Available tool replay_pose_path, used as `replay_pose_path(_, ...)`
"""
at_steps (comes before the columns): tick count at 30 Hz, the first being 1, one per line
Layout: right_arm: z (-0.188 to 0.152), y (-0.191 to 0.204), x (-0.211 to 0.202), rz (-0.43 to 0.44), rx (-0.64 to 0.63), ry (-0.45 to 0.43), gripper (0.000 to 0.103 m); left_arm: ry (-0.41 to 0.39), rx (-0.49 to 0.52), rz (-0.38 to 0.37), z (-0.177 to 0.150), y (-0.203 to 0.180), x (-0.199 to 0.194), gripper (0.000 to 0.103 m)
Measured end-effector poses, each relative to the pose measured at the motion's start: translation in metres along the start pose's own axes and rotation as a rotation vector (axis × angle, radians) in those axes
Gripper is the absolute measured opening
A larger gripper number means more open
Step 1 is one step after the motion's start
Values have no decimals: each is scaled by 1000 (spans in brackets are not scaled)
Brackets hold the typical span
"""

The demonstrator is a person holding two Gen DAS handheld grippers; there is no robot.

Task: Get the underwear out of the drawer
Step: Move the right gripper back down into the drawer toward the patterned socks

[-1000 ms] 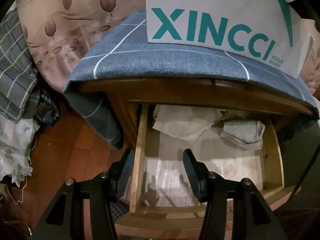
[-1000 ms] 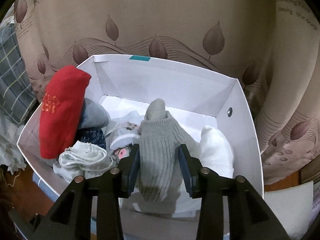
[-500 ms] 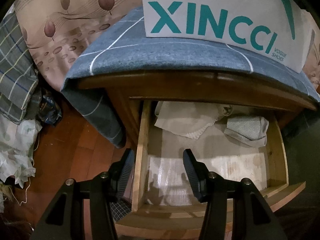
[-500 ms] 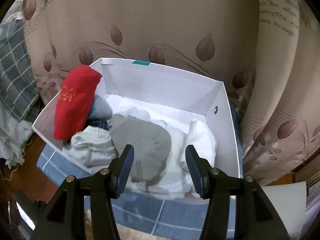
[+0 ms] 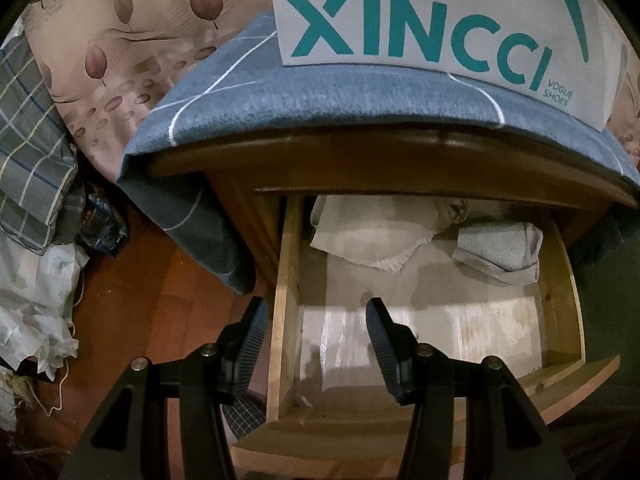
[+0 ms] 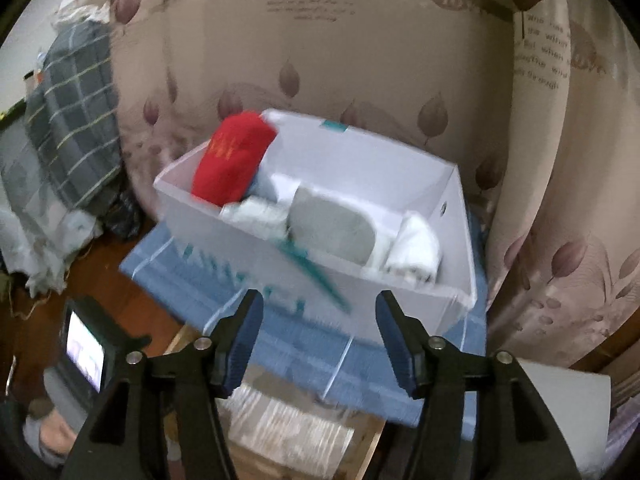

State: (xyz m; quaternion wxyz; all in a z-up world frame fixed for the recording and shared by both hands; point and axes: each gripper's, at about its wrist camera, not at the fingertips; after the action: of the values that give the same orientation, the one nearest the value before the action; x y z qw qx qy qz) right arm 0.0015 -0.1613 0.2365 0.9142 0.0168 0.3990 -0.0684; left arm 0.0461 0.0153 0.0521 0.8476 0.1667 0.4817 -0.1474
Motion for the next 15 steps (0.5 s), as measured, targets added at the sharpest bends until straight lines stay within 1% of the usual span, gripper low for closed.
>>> replay_pose_path(4, -39, 14, 20, 27, -25, 83, 57, -1, 11, 3, -1, -1, 0, 52)
replay_pose_path(8, -70, 22, 44, 31, -47, 165, 57, 10, 21, 8, -3, -2, 2, 52)
replay_pose_path(12, -94, 25, 64, 23, -69, 223, 57, 19, -15, 0, -3, 5, 3, 52)
replay_pose_path(15, -110, 27, 81, 0, -121, 278, 57, 29, -44, -14, -3, 12, 4, 52)
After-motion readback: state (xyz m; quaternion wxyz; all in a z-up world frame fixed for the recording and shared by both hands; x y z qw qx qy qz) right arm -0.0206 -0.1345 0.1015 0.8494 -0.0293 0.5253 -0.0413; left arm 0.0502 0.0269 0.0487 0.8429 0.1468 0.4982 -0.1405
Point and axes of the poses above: each gripper's, at about its wrist camera, not at the fingertips, and x roughly the way its jaws point, y to its left, z to its top, and after that the axes turned 7 degrees about x, right-handed
